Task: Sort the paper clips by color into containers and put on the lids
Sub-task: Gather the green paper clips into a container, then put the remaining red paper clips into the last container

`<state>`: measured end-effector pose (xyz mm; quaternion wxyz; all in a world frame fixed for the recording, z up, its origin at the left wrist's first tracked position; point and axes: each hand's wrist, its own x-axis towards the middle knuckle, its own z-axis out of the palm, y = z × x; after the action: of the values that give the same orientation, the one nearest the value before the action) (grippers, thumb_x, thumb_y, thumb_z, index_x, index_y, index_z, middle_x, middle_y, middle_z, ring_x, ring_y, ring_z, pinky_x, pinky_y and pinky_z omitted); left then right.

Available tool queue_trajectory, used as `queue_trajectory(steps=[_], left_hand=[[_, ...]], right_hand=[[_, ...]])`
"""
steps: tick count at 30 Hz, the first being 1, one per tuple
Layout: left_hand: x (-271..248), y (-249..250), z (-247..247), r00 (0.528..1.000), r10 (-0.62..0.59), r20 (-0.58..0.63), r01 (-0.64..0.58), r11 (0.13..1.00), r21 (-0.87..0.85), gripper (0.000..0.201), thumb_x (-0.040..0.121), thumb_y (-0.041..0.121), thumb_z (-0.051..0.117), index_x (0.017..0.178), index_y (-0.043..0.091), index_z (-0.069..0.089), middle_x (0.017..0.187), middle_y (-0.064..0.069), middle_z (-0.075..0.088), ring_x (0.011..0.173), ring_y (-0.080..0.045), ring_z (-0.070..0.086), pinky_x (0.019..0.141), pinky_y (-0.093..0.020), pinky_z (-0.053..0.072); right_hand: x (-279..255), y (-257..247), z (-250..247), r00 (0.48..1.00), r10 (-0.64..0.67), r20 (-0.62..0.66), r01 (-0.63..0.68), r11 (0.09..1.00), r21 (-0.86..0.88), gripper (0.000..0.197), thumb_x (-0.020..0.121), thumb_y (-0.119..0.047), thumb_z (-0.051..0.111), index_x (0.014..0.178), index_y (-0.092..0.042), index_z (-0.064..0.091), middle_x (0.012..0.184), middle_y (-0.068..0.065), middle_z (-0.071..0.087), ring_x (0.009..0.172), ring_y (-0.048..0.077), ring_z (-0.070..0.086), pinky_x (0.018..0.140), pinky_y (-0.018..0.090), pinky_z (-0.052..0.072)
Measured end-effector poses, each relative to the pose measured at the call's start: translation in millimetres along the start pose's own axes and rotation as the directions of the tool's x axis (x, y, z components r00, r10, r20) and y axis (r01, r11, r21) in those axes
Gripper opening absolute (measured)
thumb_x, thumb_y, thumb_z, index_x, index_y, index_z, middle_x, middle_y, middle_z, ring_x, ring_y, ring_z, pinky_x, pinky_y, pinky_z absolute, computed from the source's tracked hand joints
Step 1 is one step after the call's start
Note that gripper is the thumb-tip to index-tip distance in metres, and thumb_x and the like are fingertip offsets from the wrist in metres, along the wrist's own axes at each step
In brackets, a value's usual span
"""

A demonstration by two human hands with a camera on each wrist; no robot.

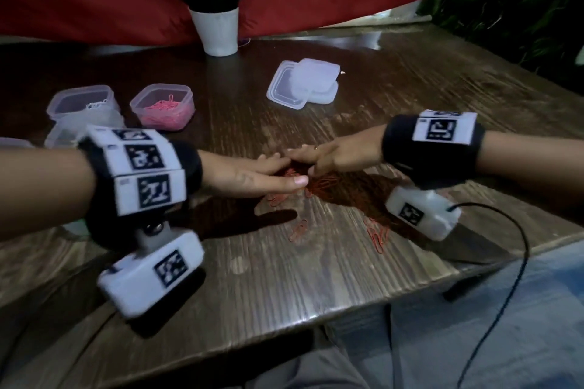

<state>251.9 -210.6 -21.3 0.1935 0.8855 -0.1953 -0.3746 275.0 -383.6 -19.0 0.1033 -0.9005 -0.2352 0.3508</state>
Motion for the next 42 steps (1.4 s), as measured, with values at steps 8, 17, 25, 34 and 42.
queue_trajectory(steps=[8, 17, 25, 34, 42], left_hand=[[-3.2, -33.3, 41.0, 0.838, -0.348, -0.421, 0.348, 0.934, -0.078, 0.101, 0.073, 0.078, 0.009, 0.149, 0.014, -0.005, 0.156, -0.012, -0.015, 0.143, -0.027, -0.014, 0.114, -0.044, -0.002], [-16.7, -10.4, 84.0, 0.859, -0.246, -0.449, 0.297, 0.954, 0.046, 0.105, 0.061, 0.073, -0.003, 0.149, 0.016, -0.006, 0.156, -0.002, -0.018, 0.142, -0.016, -0.020, 0.112, -0.051, -0.008], [-19.6, 16.7, 90.5, 0.926, -0.144, -0.348, 0.164, 0.986, 0.028, 0.134, 0.050, 0.096, 0.030, 0.144, 0.018, -0.024, 0.152, -0.008, -0.028, 0.139, -0.019, -0.027, 0.112, -0.045, -0.011], [-19.8, -6.4, 55.0, 0.952, -0.196, -0.234, 0.256, 0.931, 0.261, 0.145, 0.038, 0.079, 0.050, 0.141, 0.016, -0.030, 0.149, -0.012, -0.033, 0.138, -0.029, -0.028, 0.112, -0.052, -0.004], [-16.0, -1.9, 48.7, 0.984, -0.094, -0.154, 0.139, 0.937, 0.321, 0.124, 0.068, 0.067, 0.060, 0.142, 0.021, -0.029, 0.151, -0.001, -0.032, 0.138, -0.024, -0.030, 0.108, -0.059, -0.009]], right_hand=[[-117.1, 67.5, 35.6, 0.776, 0.311, -0.549, -0.031, 0.888, 0.458, 0.048, 0.100, -0.024, 0.031, 0.143, -0.004, 0.029, 0.153, 0.007, 0.025, 0.140, 0.016, 0.023, 0.100, 0.011, 0.016], [-99.1, 57.2, 130.3, 0.608, 0.595, -0.525, -0.526, 0.798, 0.294, 0.068, 0.096, -0.051, 0.013, 0.149, -0.010, 0.003, 0.158, 0.005, -0.005, 0.145, 0.018, -0.007, 0.115, 0.043, 0.000], [-64.2, -10.9, 118.5, 0.774, 0.409, -0.484, -0.278, 0.906, 0.320, 0.067, 0.097, -0.050, 0.014, 0.149, -0.009, 0.002, 0.157, 0.006, -0.005, 0.145, 0.018, -0.008, 0.116, 0.041, -0.003], [-44.7, 39.6, 42.9, 0.784, 0.560, -0.267, -0.488, 0.823, 0.291, 0.072, 0.095, -0.057, 0.014, 0.149, -0.011, 0.001, 0.156, 0.011, -0.010, 0.144, 0.024, -0.010, 0.114, 0.036, -0.007], [-26.9, -13.1, 54.8, 0.936, 0.315, -0.158, -0.293, 0.944, 0.150, 0.065, 0.096, -0.053, 0.013, 0.149, -0.018, -0.002, 0.156, 0.002, -0.015, 0.143, 0.024, -0.016, 0.113, 0.038, -0.010]])
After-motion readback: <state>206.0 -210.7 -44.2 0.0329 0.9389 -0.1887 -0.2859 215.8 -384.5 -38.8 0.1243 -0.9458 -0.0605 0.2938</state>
